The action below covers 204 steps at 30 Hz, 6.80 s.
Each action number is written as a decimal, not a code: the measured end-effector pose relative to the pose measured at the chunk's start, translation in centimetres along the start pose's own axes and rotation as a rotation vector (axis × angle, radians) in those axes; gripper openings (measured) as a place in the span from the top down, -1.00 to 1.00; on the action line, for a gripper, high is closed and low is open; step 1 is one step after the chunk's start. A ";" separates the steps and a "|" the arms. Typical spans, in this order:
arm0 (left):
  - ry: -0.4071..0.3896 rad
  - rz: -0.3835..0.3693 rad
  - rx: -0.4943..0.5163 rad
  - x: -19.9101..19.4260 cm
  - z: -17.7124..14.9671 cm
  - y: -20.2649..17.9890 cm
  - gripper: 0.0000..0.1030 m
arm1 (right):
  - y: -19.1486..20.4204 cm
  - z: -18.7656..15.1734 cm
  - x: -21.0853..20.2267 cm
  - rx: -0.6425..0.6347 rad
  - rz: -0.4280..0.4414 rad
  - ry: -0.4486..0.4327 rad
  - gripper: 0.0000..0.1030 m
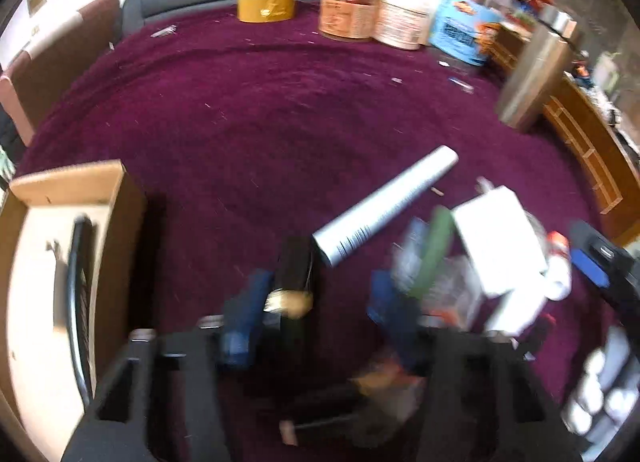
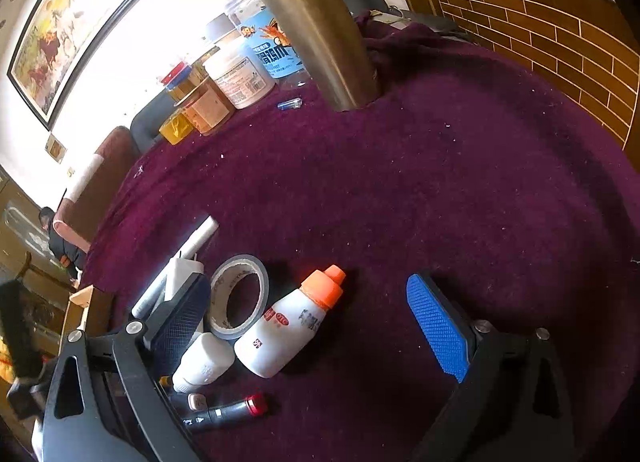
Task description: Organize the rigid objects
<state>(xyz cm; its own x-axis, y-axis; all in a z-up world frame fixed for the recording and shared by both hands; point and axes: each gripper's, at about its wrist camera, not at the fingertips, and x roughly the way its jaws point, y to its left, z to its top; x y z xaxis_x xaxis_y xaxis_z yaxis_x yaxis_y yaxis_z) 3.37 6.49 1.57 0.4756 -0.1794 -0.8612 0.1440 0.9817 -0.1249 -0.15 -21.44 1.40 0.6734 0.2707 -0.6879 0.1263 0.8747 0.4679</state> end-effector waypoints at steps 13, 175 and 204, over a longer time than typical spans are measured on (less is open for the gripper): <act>-0.064 -0.076 0.000 -5.5 -3.9 0.6 0.28 | 0.5 -0.2 0.3 -0.021 -0.018 0.002 -0.93; -0.024 0.266 -0.078 -8.5 -4.2 19.0 0.05 | 13.5 -5.0 -3.0 -0.214 0.041 0.052 0.03; -0.148 0.028 0.129 -10.9 -6.0 2.8 -0.36 | -1.1 -2.2 -3.1 -0.024 -0.134 -0.156 -0.88</act>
<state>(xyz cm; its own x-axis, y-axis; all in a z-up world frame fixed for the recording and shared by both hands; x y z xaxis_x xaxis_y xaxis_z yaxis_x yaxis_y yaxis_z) -6.60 11.59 7.65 0.6020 -0.1690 -0.7804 0.2345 0.9717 -0.0295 -3.96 -22.33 1.81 0.7570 0.0874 -0.6475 0.2060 0.9086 0.3634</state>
